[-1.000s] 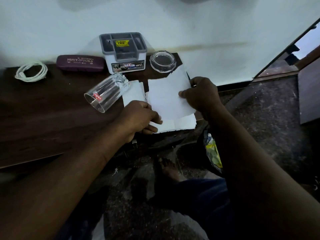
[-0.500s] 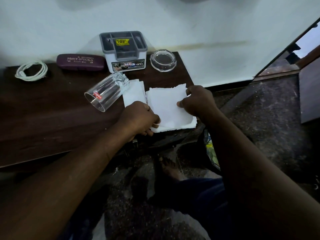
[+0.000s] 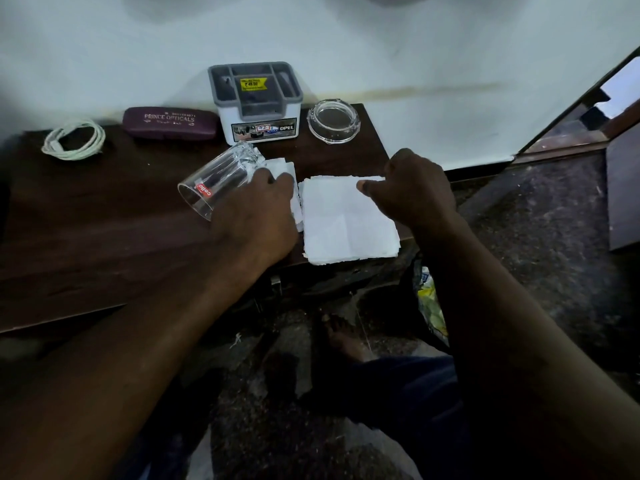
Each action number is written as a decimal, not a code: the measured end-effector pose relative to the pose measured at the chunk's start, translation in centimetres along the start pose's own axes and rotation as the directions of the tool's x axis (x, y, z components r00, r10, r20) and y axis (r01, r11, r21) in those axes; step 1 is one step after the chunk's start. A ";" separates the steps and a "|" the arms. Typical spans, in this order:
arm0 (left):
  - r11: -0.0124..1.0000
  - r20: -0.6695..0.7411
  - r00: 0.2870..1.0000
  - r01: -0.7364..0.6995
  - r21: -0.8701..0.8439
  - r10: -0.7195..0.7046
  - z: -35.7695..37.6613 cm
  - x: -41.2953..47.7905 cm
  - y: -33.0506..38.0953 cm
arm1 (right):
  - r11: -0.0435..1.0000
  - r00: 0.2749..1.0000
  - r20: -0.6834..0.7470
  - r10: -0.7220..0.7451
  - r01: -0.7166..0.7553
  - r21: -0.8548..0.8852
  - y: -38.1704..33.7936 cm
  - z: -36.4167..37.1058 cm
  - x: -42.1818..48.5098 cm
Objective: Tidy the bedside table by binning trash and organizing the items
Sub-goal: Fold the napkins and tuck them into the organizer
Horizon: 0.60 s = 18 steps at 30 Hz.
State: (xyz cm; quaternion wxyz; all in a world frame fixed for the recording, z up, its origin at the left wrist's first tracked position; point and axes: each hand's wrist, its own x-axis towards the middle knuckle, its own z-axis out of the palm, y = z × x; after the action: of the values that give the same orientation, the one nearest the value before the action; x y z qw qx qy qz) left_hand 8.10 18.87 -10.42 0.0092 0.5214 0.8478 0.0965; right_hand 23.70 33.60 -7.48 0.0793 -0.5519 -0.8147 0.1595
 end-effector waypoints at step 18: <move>0.988 -0.010 0.995 -0.093 0.124 0.095 1.8 0.0 -0.5 | 0.990 0.995 0.007 -0.098 0.097 0.104 -2.4 -0.1 -1.4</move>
State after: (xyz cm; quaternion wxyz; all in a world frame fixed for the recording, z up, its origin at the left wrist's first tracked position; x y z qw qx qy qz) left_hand 7.84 18.87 -12.25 -0.0344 0.5596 0.8266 0.0482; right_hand 22.20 31.47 -6.46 0.1105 -0.5054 -0.8319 0.2008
